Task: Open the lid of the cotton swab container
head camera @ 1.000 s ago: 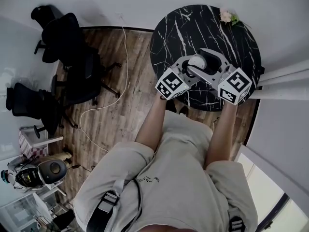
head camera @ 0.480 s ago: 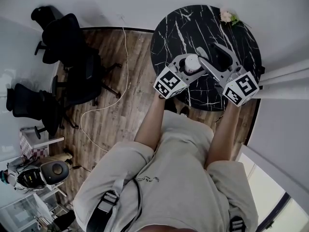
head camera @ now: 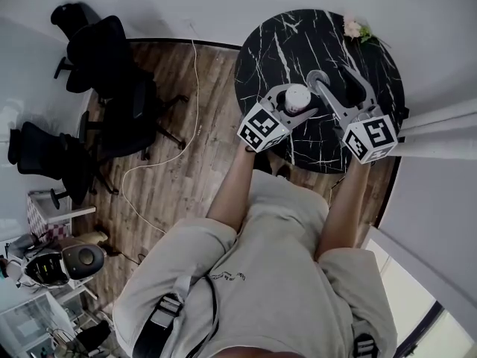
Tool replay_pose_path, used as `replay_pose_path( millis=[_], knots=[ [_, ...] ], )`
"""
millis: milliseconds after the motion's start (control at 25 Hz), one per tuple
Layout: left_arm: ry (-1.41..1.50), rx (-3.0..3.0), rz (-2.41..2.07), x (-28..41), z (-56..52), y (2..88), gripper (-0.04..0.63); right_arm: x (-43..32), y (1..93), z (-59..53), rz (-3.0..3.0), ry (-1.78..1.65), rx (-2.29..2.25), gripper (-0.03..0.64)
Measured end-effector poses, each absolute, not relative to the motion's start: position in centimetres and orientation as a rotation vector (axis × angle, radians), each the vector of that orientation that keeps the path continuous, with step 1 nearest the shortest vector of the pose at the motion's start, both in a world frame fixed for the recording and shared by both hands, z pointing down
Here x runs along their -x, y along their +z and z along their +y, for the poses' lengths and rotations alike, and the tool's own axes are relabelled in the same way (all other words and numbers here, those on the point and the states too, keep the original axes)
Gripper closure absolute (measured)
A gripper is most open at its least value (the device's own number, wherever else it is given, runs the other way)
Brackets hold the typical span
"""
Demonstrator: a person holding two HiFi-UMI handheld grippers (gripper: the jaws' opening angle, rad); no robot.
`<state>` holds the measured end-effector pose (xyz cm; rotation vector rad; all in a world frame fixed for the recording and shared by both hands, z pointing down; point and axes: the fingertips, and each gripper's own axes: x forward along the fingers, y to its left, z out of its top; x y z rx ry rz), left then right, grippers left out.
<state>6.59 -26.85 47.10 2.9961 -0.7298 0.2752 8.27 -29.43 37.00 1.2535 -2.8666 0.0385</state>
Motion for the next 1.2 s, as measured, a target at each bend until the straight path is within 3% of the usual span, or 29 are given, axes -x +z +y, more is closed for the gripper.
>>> replay_pose_path(
  millis=[1200],
  knots=[
    [0.302, -2.939, -0.833, -5.9, -27.8, 48.2, 0.344, -9.9, 40.9, -30.4, -2.790, 0.133, -1.334, 0.328]
  ],
)
